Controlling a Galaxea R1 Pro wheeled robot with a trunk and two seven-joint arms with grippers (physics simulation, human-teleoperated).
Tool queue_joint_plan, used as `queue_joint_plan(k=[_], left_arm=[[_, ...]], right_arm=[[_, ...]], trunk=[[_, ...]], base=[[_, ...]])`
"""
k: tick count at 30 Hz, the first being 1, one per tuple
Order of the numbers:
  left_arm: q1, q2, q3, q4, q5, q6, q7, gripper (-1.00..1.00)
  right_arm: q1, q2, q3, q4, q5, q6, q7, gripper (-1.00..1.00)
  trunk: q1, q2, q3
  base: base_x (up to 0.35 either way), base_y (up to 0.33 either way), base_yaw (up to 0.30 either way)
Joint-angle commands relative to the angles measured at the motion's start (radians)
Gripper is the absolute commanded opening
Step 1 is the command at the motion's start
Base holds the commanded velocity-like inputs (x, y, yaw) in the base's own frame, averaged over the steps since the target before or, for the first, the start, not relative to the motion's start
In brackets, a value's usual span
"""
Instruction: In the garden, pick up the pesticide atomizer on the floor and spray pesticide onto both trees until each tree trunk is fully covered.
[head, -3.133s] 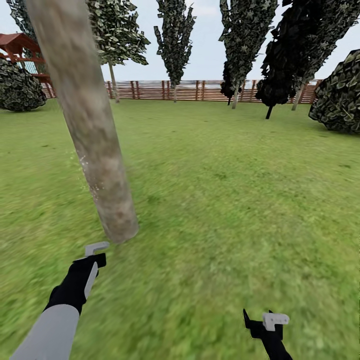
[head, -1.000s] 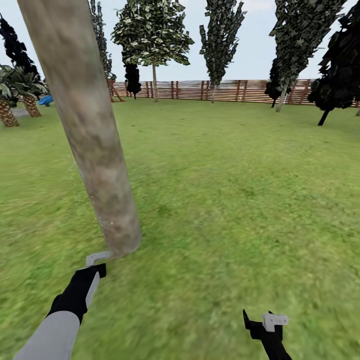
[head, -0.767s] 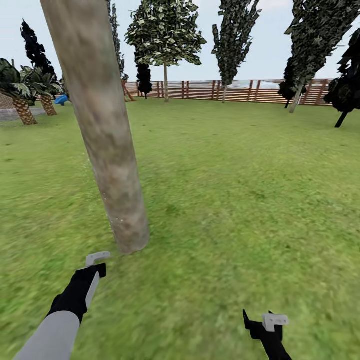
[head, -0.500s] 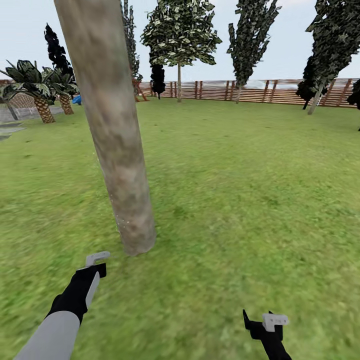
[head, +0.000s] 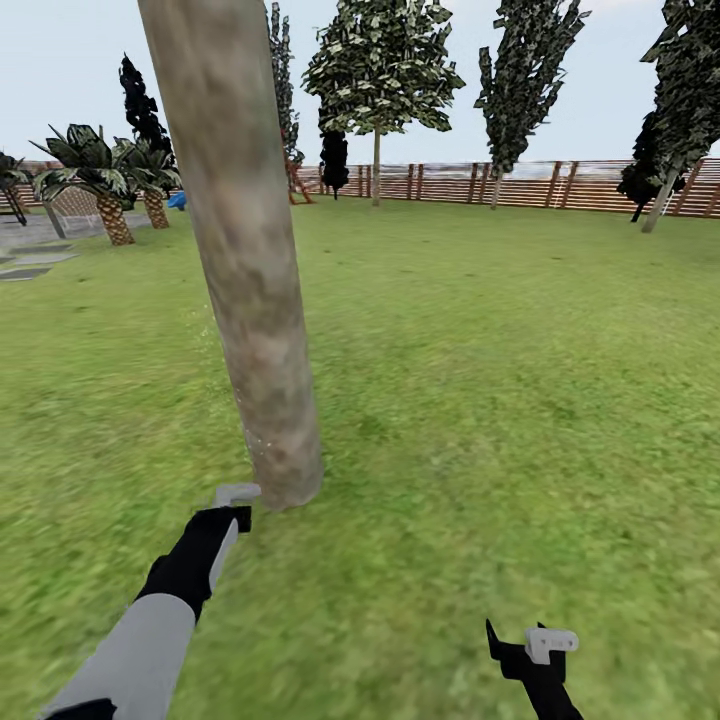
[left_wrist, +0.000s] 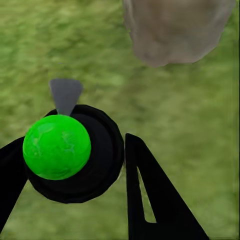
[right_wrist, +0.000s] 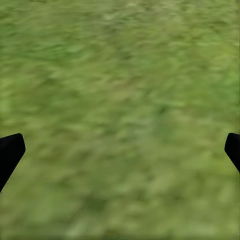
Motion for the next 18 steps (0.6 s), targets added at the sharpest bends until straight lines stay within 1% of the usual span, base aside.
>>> queue_joint_plan(k=[1,5,8,9,11,12,15,16,17,18], left_arm=[[-0.028,-0.004,-0.013,0.0,-0.001,0.018,0.0,-1.0],[-0.072,-0.005,-0.021,-0.001,0.002,0.063,0.0,-1.0],[-0.104,0.015,-0.015,0.0,0.0,0.077,-0.004,-1.0],[-0.114,0.027,-0.014,0.0,0.0,0.08,-0.006,-1.0],[-0.126,0.055,-0.013,0.0,0.003,0.116,-0.01,-1.0],[-0.127,0.059,-0.013,0.0,0.003,0.126,-0.011,-1.0],[-0.127,0.051,-0.018,-0.001,0.003,0.135,-0.011,-1.0],[-0.128,0.041,-0.02,-0.001,0.003,0.136,-0.011,-1.0],[-0.13,0.014,-0.023,-0.001,0.002,0.136,-0.011,-1.0],[-0.13,0.0,-0.023,-0.003,0.002,0.137,-0.011,-1.0]], right_arm=[[0.0,0.0,0.0,0.0,0.0,0.0,0.0,1.0],[0.0,-0.001,0.0,0.0,0.0,0.0,0.0,1.0],[0.0,-0.001,-0.001,0.0,0.0,0.0,0.0,1.0],[0.0,-0.001,-0.001,0.0,0.0,0.0,0.0,1.0],[0.0,-0.001,-0.001,0.0,0.0,0.0,0.0,1.0],[0.0,-0.001,-0.001,0.0,0.0,0.0,0.0,1.0],[0.0,-0.001,-0.001,0.0,0.0,0.0,0.0,1.0],[0.0,-0.001,-0.001,0.0,0.0,0.0,0.0,1.0],[0.0,-0.001,-0.001,0.0,0.0,0.0,0.0,1.0],[0.0,-0.001,-0.001,0.0,0.0,0.0,0.0,1.0]], trunk=[[0.0,0.0,0.0],[0.0,0.0,0.0],[0.0,0.0,0.0],[0.0,0.0,0.0],[0.0,0.0,0.0],[0.0,0.0,0.0],[0.0,0.0,0.0],[0.0,0.0,0.0],[0.0,0.0,0.0],[0.0,0.0,0.0]], base=[[0.0,0.0,0.0],[0.0,0.0,0.0],[0.0,0.0,-0.015],[0.0,0.0,-0.102],[0.0,0.0,-0.199],[0.0,0.0,-0.188],[0.0,0.0,-0.074],[0.0,0.0,-0.02],[0.0,0.0,-0.008],[0.0,0.0,-0.005]])
